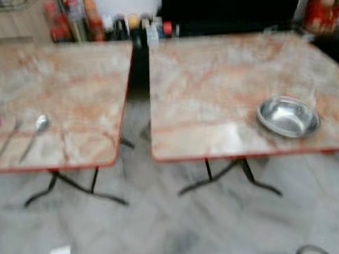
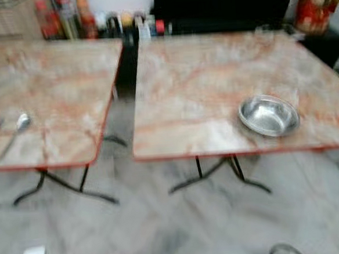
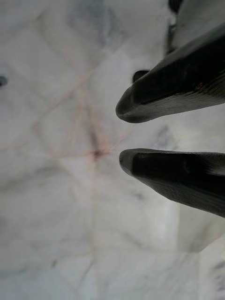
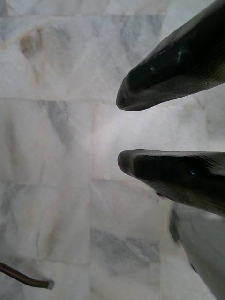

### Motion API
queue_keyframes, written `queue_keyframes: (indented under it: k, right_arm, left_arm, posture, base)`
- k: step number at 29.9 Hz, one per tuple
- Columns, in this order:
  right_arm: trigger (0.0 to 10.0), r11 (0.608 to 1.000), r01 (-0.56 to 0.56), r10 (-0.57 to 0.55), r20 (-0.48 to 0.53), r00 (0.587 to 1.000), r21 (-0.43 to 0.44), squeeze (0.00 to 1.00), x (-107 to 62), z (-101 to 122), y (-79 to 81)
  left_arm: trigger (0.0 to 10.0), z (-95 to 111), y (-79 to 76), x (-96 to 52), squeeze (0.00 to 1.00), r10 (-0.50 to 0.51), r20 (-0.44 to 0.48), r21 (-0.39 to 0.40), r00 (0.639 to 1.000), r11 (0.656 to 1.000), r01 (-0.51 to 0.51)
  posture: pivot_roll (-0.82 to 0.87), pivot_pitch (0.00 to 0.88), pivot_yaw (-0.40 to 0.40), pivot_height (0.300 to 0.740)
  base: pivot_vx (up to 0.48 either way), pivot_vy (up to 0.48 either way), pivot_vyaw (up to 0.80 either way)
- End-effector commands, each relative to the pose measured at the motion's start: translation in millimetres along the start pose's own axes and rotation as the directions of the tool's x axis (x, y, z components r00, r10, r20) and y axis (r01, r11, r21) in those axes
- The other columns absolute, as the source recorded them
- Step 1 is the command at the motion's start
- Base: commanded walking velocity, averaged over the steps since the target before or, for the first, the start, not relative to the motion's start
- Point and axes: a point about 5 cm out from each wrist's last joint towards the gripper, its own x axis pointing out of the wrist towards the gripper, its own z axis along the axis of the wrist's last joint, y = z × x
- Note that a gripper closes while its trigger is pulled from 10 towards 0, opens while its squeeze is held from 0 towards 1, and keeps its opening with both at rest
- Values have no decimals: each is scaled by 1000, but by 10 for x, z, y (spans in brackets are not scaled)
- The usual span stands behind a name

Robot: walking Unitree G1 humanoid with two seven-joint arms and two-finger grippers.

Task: Setting the table

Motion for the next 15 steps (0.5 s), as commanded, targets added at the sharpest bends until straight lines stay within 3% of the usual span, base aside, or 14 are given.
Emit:
queue_keyframes:
  k: [1,6,11,15]
  right_arm:
    - [10000,1000,20,-20,-4,1000,2,0,-18,-17,-76]
    - [10000,1000,21,-21,-2,1000,4,0,-20,-18,-79]
    - [10000,1000,21,-21,-4,1000,3,0,-25,-31,-82]
    - [10000,1000,21,-21,-5,1000,2,0,-26,-34,-83]
  left_arm:
    - [10000,-48,-55,-2,0,-9,-22,6,1000,1000,9]
    - [10000,-60,-38,-6,0,-6,-26,5,1000,1000,6]
    - [10000,-141,135,-42,0,10,-44,6,999,1000,-10]
    - [10000,-160,174,-52,0,15,-47,6,999,1000,-14]
  posture:
    - [49,109,-18,740]
    - [52,106,-20,740]
    - [50,96,-15,740]
    - [50,94,-14,740]
  base:
    - [0,439,0]
    - [0,438,0]
    - [0,439,0]
    - [0,435,0]
